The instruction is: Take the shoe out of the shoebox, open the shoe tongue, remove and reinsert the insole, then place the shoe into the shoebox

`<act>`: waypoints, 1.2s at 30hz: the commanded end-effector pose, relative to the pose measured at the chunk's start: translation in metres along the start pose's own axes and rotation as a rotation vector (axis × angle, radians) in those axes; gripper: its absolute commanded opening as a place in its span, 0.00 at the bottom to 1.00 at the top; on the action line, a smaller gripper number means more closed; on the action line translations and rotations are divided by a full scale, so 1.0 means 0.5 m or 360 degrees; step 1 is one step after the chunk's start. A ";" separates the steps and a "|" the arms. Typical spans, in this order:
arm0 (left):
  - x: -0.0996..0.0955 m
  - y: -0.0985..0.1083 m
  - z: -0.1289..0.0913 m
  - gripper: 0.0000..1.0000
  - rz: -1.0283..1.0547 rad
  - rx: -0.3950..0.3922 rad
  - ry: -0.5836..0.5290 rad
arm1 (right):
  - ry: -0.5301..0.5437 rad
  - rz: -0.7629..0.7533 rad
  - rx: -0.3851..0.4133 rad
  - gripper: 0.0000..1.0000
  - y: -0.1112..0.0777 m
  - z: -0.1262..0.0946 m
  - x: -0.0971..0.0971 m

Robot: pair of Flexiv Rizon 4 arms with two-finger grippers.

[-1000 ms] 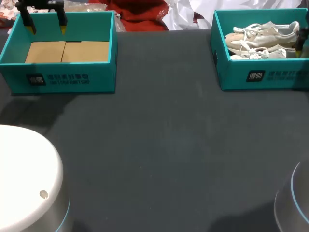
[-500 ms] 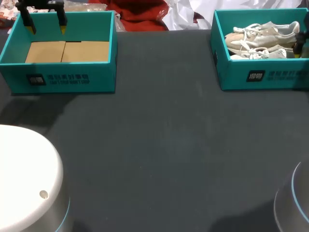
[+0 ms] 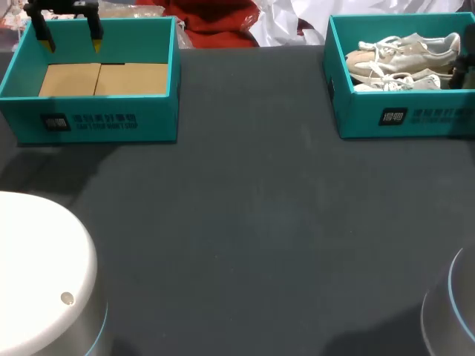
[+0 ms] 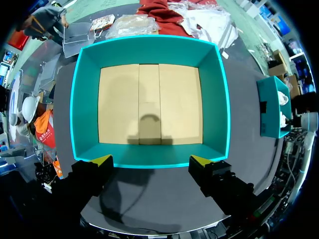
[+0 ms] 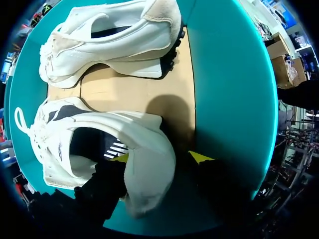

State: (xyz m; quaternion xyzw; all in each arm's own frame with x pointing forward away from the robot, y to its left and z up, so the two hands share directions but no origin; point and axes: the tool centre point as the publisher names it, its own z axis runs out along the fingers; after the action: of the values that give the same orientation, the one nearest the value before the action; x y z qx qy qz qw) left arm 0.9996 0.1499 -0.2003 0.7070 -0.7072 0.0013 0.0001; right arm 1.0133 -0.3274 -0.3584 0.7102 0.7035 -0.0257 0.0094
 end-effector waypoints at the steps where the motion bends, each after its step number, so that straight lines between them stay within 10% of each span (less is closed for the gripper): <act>1: 0.000 0.000 0.000 1.00 0.0000 -0.0001 -0.0001 | -0.0020 -0.0007 0.0016 0.45 0.007 0.002 0.006; 9: 0.000 0.000 0.000 1.00 0.0000 -0.0001 -0.0001 | -0.0038 -0.0003 0.0010 0.00 0.008 -0.002 0.007; 36: 0.000 0.000 0.000 1.00 0.0000 -0.0001 -0.0001 | -0.0098 0.0102 -0.0030 0.00 0.011 -0.101 -0.013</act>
State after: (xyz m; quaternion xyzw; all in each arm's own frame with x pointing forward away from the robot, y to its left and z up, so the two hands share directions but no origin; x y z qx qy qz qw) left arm 0.9996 0.1499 -0.2003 0.7070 -0.7072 0.0013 0.0001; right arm 1.0216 -0.3334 -0.3184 0.7305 0.6809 -0.0382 0.0368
